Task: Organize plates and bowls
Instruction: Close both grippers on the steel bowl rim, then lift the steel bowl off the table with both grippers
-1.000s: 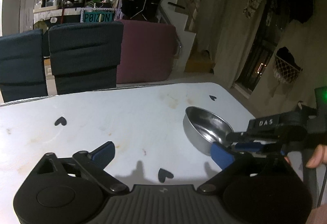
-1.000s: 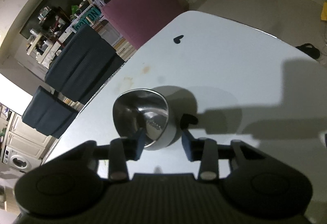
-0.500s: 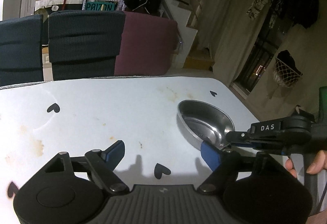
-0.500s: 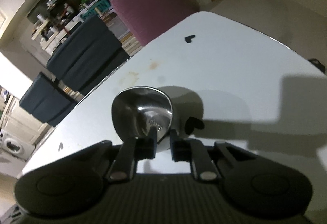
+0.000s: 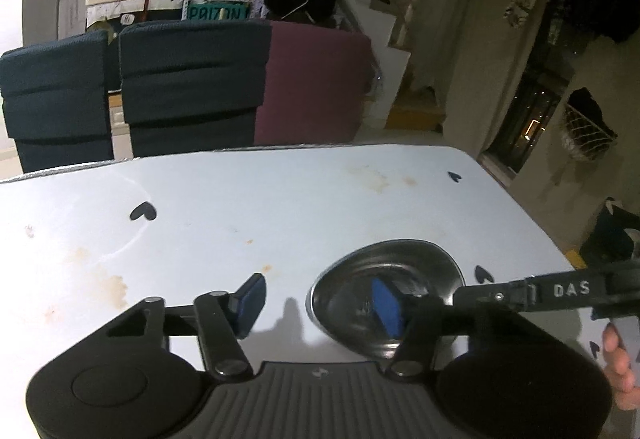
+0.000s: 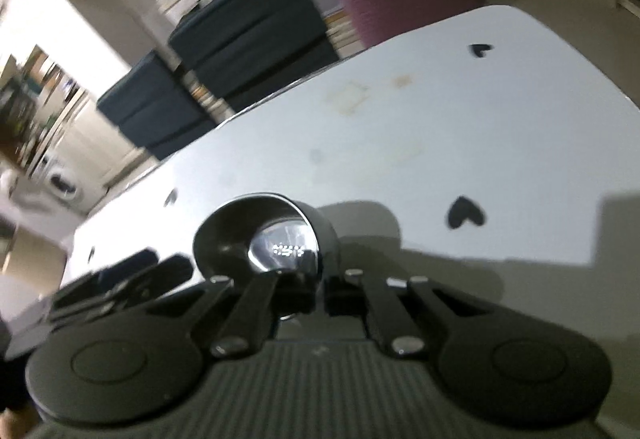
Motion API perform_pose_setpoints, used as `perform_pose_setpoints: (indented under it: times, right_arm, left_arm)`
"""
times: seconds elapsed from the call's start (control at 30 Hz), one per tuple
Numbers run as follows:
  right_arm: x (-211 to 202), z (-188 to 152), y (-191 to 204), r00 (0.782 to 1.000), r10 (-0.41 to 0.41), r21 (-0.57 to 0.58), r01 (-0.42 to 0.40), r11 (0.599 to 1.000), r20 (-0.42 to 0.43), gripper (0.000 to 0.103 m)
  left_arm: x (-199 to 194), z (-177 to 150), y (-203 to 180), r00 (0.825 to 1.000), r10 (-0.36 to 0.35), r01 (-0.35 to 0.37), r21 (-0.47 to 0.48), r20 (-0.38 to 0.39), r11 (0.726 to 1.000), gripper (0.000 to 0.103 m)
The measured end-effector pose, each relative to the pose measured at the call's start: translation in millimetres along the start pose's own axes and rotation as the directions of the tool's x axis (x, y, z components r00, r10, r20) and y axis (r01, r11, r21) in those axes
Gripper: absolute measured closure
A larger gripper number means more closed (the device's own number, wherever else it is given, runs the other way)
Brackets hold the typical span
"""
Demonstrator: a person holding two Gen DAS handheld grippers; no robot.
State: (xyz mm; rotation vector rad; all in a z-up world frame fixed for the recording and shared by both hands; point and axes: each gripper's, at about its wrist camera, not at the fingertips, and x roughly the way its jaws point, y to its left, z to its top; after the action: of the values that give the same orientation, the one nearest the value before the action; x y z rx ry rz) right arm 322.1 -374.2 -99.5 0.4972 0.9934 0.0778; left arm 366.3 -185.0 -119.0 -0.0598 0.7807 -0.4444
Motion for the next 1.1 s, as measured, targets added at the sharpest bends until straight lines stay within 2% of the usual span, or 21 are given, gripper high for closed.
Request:
perform_pose_setpoints:
  times: [0.03,0.13,0.2,0.37,0.6,0.8,1.1]
  right_arm:
    - [1,0,2,1.0,0.006,-0.017,-0.007,1.0,-0.012,0.1]
    - [1,2,9,1.0,0.004,-0.054,-0.005,0.999,-0.021,0.1]
    - [1,3,12,1.0,-0.008,-0.075,0.007,0.997,-0.014,0.099]
    - [7,3,12,1.0,-0.004,-0.088,0.002,0.996,-0.025,0.099]
    - [12,1,25,1.0,-0.008,-0.134,0.005,0.991,-0.027,0.099]
    - [4,-4,33,1.0,-0.001,-0.15,-0.003,0.989,-0.031,0.099]
    - [-49,-23,43,0.997,0.08,-0.173,-0.077,0.982,0.01,0.098]
  left_arm:
    - [1,0,2,1.0,0.005,-0.005,-0.002,-0.004,1.0,0.052]
    - [4,-2,7,1.0,0.018,-0.019,-0.013,-0.025,1.0,0.068]
    - [6,-2,12,0.999,0.015,-0.016,-0.033,-0.042,0.999,0.083]
    - [11,-6,16,0.997,0.007,-0.012,-0.06,-0.082,0.998,0.091]
    - [2,-12,19,0.997,0.014,-0.021,-0.091,-0.075,0.996,0.094]
    - [-26,-13,16,0.999,0.016,-0.02,-0.085,-0.043,0.996,0.094]
    - [-94,-22,-3,1.0,-0.022,0.022,-0.03,-0.003,0.999,0.094]
